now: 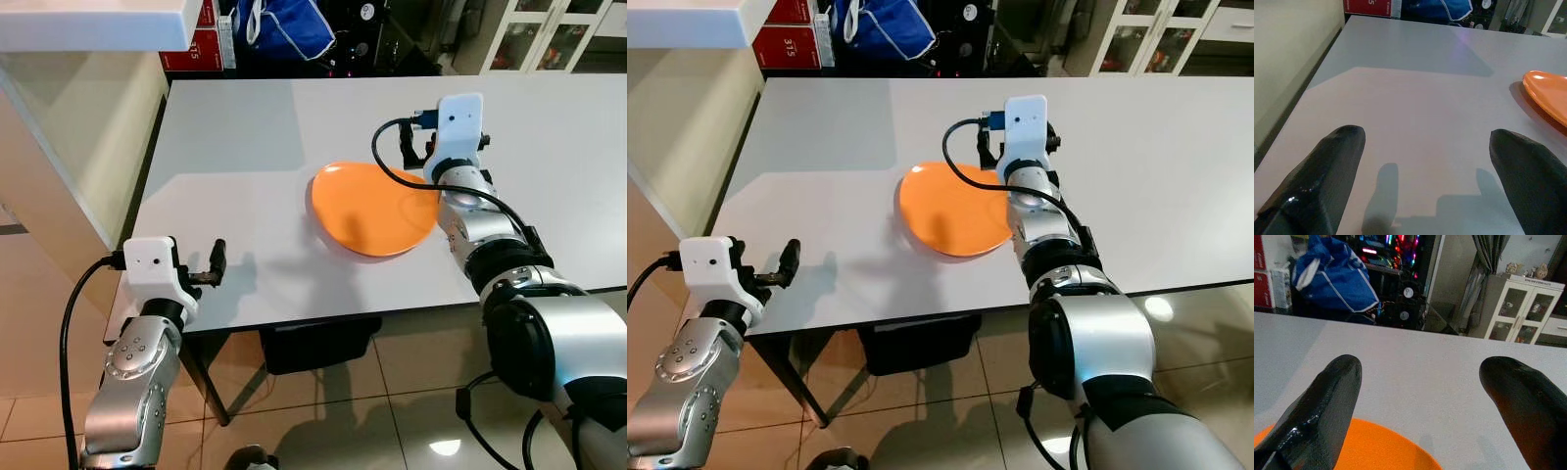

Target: Setting the table

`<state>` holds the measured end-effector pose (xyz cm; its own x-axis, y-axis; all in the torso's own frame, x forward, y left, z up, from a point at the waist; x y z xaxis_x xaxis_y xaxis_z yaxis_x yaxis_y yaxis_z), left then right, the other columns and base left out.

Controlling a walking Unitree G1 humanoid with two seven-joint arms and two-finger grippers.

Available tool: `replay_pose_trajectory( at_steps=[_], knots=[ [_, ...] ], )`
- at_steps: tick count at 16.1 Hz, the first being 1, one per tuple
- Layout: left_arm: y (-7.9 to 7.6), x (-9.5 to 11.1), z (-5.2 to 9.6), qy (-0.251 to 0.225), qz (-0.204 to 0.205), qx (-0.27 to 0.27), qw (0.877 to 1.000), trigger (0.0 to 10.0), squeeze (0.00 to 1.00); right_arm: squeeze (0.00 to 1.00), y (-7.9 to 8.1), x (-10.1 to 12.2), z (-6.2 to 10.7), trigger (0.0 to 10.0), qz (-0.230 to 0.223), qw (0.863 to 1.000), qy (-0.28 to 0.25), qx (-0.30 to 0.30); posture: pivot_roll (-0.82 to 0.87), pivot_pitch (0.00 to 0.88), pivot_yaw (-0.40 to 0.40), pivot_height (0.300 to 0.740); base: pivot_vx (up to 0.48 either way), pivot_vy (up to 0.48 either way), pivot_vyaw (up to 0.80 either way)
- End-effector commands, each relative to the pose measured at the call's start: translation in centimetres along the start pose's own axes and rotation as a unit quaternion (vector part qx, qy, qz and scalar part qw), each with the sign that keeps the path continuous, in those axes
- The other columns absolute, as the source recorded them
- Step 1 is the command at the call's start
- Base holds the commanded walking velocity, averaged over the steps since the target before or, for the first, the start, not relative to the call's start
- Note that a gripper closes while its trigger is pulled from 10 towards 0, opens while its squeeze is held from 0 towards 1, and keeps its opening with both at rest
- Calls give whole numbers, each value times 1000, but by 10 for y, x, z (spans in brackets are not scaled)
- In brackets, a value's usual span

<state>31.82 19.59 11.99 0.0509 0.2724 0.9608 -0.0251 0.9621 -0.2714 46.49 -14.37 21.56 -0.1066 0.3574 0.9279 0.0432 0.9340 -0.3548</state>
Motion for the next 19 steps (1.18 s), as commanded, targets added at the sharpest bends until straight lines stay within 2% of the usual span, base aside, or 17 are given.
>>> replay_pose_trajectory(
  at_steps=[1, 5, 11, 17, 19],
  knots=[
    [0, 0, -2, -5, 2, 2, 1000, 10000, 0, 0, 2, 1, 1, 10000, -10, 1000, -10, 2, 221, 35, -59, 740, 0, 0, 0],
    [-9, -3, -10, -6, 8, -9, 1000, 10000, 0, 0, 18, -1, 4, 10000, -14, 1000, -8, 20, 209, 20, -61, 740, 0, 0, 0],
    [-2, -4, -14, -10, -6, 10, 1000, 10000, 0, 0, 33, 0, 6, 10000, -12, 999, -10, 42, 221, 0, -65, 740, 0, 0, 0],
    [1, -2, -14, -14, -17, 18, 1000, 10000, 0, 0, 59, -27, 20, 10000, -28, 996, 25, 82, 241, 19, -75, 740, 0, 0, 0],
    [7, 7, -8, -27, -6, 22, 999, 10000, 0, 0, 72, -48, 35, 10000, -14, 989, 19, 145, 249, 27, -83, 740, 0, 0, 0]
  ],
)
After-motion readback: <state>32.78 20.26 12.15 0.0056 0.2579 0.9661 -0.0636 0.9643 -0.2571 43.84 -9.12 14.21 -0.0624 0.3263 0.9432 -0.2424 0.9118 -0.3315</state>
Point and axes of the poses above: a point about 5 cm out from each wrist's last joint towards the gripper, its own z axis pointing back from the gripper into the wrist, its own x axis along the axis of the wrist's last joint, y = z × x, the point moved 5 cm from there along -z, pointing out of the wrist towards the gripper, and after that the axes turned 13 degrees about z, right-handed, at the moved point
